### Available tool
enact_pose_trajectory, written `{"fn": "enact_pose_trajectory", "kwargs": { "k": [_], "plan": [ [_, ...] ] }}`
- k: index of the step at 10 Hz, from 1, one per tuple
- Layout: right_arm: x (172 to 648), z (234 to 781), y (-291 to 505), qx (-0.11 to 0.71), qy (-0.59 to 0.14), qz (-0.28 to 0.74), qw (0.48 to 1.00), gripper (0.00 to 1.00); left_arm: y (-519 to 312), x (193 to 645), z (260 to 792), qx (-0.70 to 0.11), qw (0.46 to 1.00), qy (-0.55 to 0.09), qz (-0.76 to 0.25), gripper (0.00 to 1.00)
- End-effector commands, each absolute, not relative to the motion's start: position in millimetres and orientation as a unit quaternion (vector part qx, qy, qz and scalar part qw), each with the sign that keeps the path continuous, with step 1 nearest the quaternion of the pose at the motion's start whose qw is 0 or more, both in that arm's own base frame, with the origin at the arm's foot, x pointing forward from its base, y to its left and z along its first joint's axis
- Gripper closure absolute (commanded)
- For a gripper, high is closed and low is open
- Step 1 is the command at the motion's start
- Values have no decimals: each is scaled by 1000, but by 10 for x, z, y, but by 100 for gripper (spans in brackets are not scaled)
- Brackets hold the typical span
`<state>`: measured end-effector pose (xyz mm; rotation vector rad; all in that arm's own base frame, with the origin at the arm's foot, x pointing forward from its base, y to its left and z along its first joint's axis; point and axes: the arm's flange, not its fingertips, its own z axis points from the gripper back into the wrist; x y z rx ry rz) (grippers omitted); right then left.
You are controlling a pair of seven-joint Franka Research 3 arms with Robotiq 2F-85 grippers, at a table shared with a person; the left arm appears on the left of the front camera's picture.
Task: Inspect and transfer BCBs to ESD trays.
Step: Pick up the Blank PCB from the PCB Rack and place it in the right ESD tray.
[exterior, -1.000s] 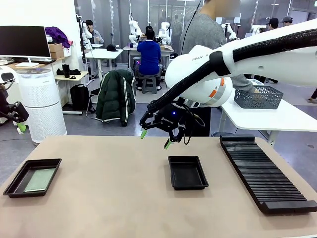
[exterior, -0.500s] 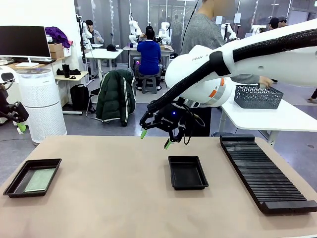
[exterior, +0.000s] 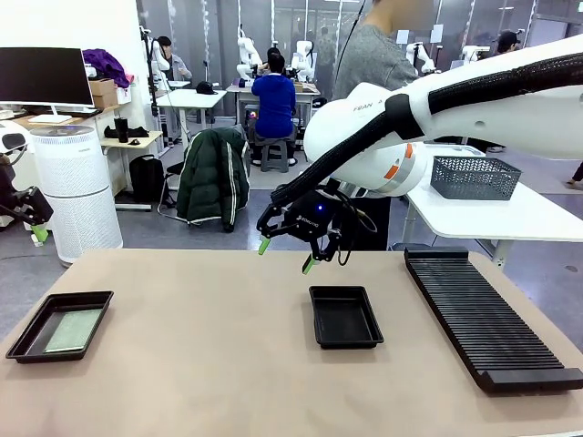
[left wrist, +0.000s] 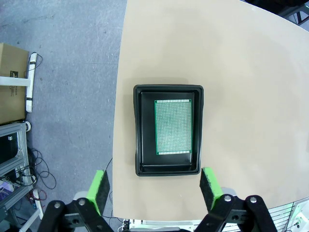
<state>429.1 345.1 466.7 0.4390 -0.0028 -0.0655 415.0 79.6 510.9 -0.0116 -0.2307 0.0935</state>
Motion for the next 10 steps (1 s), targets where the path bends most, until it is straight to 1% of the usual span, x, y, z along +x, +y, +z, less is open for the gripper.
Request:
{"fn": "enact_pose_trajectory", "kwargs": {
  "k": [1, 10],
  "plan": [
    [4284, 4678, 3457, 215, -2, -39, 976, 0, 800, 4144, 5076, -5, 992, -121, 46, 0],
    [4284, 4678, 3457, 215, -2, -39, 976, 0, 800, 4144, 5076, -5, 992, -121, 46, 0]
  ]
}}
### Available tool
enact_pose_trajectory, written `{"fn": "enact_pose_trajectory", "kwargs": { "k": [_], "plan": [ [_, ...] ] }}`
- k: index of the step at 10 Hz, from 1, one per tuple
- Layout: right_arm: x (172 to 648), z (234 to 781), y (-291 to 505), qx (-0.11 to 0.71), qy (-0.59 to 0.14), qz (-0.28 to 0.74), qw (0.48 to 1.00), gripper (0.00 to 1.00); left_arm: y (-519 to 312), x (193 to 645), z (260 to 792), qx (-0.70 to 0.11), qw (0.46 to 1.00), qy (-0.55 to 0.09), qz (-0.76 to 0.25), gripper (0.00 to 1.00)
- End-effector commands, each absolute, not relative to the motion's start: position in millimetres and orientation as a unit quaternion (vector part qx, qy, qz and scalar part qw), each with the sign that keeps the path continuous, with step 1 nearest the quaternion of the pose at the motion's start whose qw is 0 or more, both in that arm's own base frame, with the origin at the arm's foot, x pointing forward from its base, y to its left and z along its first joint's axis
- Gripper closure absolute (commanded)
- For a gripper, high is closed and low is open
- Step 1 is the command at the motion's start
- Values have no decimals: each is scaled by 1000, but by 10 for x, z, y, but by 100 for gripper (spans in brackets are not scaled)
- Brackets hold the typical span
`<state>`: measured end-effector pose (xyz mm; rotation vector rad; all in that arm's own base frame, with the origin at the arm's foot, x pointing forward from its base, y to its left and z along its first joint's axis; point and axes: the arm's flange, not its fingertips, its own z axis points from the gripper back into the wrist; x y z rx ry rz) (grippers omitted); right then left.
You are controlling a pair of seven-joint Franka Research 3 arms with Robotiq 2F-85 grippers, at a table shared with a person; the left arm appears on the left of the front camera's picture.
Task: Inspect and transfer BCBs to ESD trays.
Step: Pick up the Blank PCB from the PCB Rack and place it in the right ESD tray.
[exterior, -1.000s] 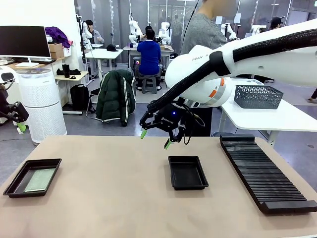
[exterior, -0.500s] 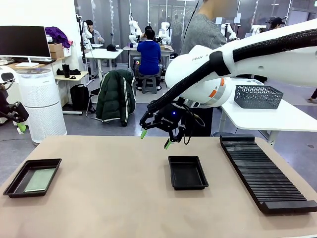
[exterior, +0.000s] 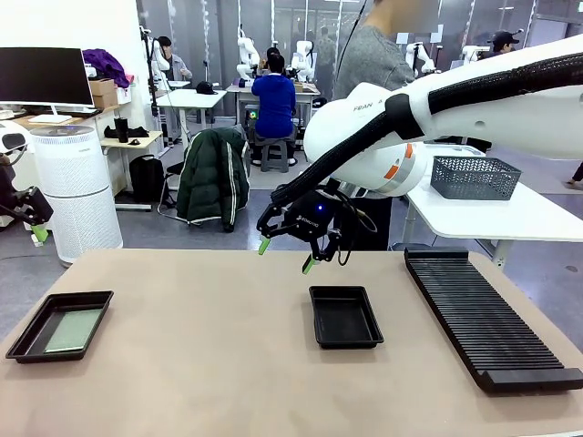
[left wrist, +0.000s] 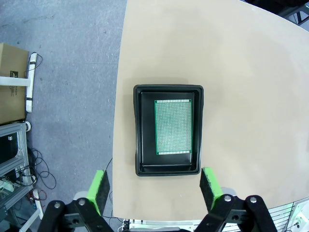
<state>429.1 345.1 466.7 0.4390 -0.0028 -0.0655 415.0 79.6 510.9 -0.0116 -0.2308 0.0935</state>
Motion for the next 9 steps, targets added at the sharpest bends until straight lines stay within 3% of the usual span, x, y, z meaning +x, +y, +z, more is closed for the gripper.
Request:
{"fn": "enact_pose_trajectory", "kwargs": {
  "k": [1, 9],
  "plan": [
    [4284, 4678, 3457, 215, -2, -39, 976, 0, 800, 4144, 5076, -5, 992, -121, 46, 0],
    [4284, 4678, 3457, 215, -2, -39, 976, 0, 800, 4144, 5076, -5, 992, -121, 46, 0]
  ]
}}
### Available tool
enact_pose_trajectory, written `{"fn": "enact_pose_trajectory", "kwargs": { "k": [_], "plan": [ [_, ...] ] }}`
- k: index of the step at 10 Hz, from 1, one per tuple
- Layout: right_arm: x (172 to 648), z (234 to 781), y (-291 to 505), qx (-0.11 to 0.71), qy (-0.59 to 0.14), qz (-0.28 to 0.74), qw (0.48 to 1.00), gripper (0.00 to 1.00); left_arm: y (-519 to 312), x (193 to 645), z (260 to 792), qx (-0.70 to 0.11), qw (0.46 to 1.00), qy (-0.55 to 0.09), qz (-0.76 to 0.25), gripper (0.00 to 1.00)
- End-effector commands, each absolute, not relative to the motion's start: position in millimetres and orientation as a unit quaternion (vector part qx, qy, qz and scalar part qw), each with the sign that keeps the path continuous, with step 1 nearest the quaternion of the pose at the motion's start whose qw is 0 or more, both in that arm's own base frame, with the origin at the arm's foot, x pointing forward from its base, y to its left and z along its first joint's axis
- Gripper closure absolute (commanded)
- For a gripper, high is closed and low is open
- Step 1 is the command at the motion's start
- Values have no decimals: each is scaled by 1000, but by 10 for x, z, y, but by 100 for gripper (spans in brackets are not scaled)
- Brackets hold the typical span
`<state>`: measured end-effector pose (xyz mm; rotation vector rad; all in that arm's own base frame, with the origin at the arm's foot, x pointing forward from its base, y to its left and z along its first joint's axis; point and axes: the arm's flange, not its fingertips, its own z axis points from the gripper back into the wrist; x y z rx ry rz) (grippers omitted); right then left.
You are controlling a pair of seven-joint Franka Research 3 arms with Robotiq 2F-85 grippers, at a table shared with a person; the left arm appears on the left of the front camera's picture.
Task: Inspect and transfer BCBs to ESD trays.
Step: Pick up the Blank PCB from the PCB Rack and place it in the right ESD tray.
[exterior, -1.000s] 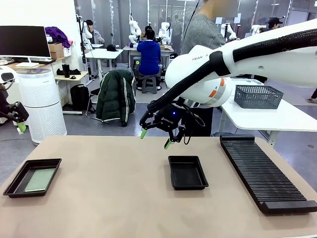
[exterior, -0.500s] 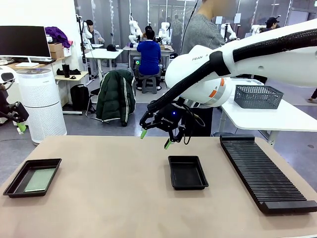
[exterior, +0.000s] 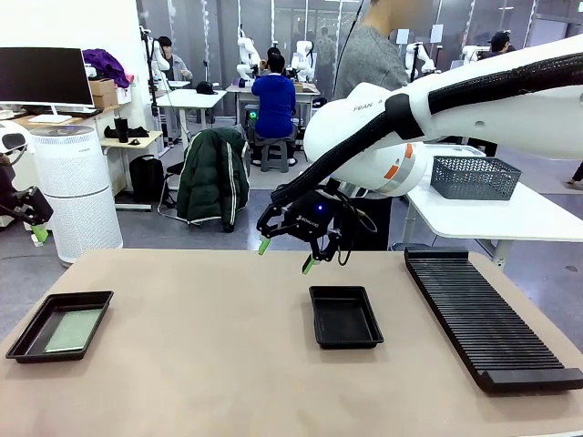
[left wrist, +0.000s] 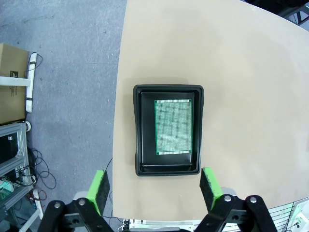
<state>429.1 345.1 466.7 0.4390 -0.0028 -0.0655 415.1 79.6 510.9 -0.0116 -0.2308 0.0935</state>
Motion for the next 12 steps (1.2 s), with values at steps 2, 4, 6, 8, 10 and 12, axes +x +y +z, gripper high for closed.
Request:
{"fn": "enact_pose_trajectory", "kwargs": {
  "k": [2, 4, 6, 8, 10, 12],
  "plan": [
    [4284, 4678, 3457, 215, -2, -39, 976, 0, 800, 4144, 5076, -5, 992, -121, 46, 0],
    [4284, 4678, 3457, 215, -2, -39, 976, 0, 800, 4144, 5076, -5, 992, -121, 46, 0],
    [4284, 4678, 3457, 215, -2, -39, 976, 0, 800, 4144, 5076, -5, 992, -121, 46, 0],
    [4284, 4678, 3457, 215, -2, -39, 976, 0, 800, 4144, 5076, -5, 992, -121, 46, 0],
    [4284, 4678, 3457, 215, -2, -39, 976, 0, 800, 4144, 5076, -5, 992, -121, 46, 0],
    [4284, 4678, 3457, 215, -2, -39, 976, 0, 800, 4144, 5076, -5, 992, -121, 46, 0]
  ]
}}
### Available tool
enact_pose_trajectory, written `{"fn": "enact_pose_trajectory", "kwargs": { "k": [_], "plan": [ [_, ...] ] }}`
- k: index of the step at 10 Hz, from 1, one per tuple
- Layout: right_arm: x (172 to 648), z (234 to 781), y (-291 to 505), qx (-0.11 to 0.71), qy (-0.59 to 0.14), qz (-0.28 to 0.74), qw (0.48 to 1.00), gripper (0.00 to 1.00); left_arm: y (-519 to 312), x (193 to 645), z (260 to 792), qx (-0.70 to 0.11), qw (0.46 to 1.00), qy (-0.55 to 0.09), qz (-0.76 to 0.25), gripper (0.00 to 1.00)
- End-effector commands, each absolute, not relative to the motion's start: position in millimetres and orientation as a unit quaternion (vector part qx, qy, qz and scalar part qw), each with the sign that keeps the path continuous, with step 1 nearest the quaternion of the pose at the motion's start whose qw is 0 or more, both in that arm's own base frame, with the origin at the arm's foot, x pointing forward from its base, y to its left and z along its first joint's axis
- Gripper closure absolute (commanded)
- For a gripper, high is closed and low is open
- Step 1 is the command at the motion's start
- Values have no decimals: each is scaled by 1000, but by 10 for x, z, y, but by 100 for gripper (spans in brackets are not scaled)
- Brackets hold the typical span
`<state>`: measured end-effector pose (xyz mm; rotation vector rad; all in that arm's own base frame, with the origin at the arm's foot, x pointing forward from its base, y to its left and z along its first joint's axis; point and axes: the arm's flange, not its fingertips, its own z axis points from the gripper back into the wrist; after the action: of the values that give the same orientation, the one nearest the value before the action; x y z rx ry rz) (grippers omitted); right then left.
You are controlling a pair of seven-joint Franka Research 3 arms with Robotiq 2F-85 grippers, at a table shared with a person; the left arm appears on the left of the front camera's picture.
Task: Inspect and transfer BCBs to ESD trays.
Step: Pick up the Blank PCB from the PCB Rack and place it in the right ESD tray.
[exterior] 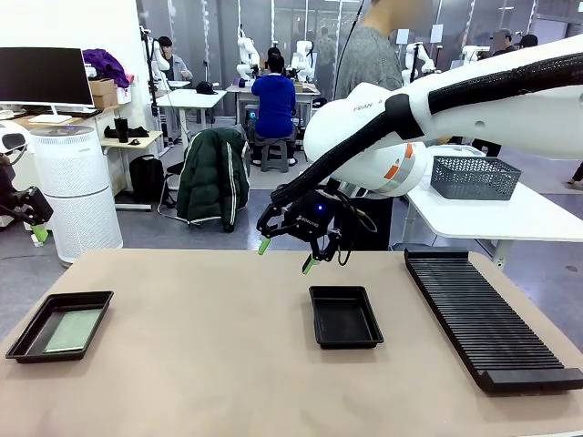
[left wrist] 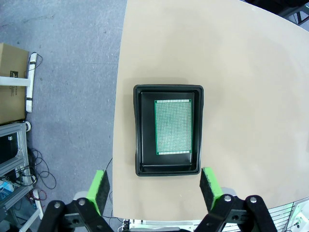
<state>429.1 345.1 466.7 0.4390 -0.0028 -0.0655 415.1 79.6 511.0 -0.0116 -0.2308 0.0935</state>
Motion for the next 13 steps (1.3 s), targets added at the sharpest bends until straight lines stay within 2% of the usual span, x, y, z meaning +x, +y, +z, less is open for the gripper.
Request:
{"fn": "enact_pose_trajectory", "kwargs": {
  "k": [1, 13],
  "plan": [
    [4284, 4678, 3457, 215, -2, -39, 976, 0, 800, 4144, 5076, -5, 992, -121, 46, 0],
    [4284, 4678, 3457, 215, -2, -39, 976, 0, 800, 4144, 5076, -5, 992, -121, 46, 0]
  ]
}}
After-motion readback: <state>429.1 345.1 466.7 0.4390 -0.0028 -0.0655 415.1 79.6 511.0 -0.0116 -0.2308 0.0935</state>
